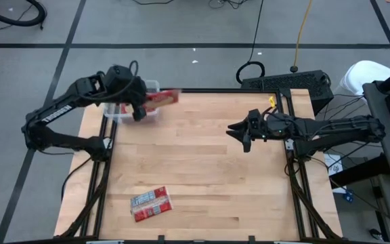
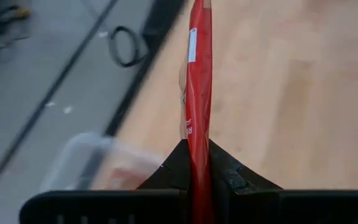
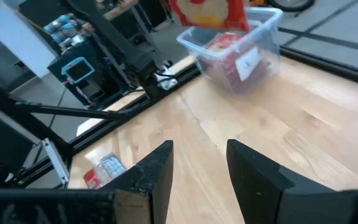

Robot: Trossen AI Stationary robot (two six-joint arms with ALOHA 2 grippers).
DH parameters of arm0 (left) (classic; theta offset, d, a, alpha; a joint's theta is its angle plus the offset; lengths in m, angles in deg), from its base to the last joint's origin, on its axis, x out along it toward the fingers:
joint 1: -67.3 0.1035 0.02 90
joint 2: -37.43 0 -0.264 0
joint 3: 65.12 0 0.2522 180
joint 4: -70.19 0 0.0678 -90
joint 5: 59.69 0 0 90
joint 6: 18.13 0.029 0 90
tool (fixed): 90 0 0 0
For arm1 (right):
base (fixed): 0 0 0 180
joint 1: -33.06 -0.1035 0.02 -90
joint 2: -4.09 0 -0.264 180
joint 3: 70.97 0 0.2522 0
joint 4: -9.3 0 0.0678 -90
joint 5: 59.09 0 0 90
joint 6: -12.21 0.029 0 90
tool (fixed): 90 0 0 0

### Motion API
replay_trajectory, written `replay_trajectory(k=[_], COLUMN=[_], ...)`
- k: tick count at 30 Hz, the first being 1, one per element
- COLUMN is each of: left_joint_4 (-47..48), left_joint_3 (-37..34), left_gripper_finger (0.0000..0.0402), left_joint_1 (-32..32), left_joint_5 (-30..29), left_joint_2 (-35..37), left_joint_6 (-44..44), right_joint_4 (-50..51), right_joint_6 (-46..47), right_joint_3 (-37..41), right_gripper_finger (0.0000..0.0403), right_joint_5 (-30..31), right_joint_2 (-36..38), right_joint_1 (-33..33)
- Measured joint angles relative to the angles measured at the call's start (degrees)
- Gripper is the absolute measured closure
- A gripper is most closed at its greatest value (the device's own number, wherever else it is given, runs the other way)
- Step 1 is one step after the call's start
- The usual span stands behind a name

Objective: Sort popcorn bags into baskets
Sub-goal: Put the popcorn pack into the transparent bin

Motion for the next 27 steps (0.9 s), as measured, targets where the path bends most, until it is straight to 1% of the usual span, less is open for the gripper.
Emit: replay_trajectory(k=[3, 8, 12, 14, 18, 23, 27], left_joint_4=[2.5, 5.3, 8.3, 10.2, 14.1, 16.3, 16.8], left_joint_3=[0.0, 0.0, 0.0, 0.0, 0.0, 0.0, 0.0], left_gripper_finger=[0.0377, 0.0359, 0.0372, 0.0381, 0.0381, 0.0362, 0.0369], left_joint_1=[3.4, 8.4, 11.1, 12.0, 13.3, 14.2, 16.2], left_joint_5=[-2.3, -2.5, -2.4, -2.3, -2.2, -2.2, -2.1], left_joint_2=[1.0, 2.0, 2.3, 2.4, 2.4, 2.4, 2.4], left_joint_6=[3.2, 8.5, 10.4, 10.9, 11.5, 14.4, 15.3], right_joint_4=[-0.4, -0.3, -0.4, -0.4, -0.3, -0.3, -0.3], right_joint_6=[0.7, 0.5, 0.5, 0.5, 0.8, 1.6, 1.6], right_joint_3=[1.0, 1.4, 1.4, 1.4, 1.4, 1.4, 1.4], right_gripper_finger=[0.0259, 0.0259, 0.0259, 0.0259, 0.0259, 0.0259, 0.0259], right_joint_5=[-0.1, -0.2, -0.3, -0.3, -0.4, -1.8, -1.9], right_joint_2=[0.0, 0.0, 0.0, 0.1, 0.2, 0.5, 0.5], right_joint_1=[0.7, 1.4, 1.8, 1.8, 1.8, 1.8, 1.7])
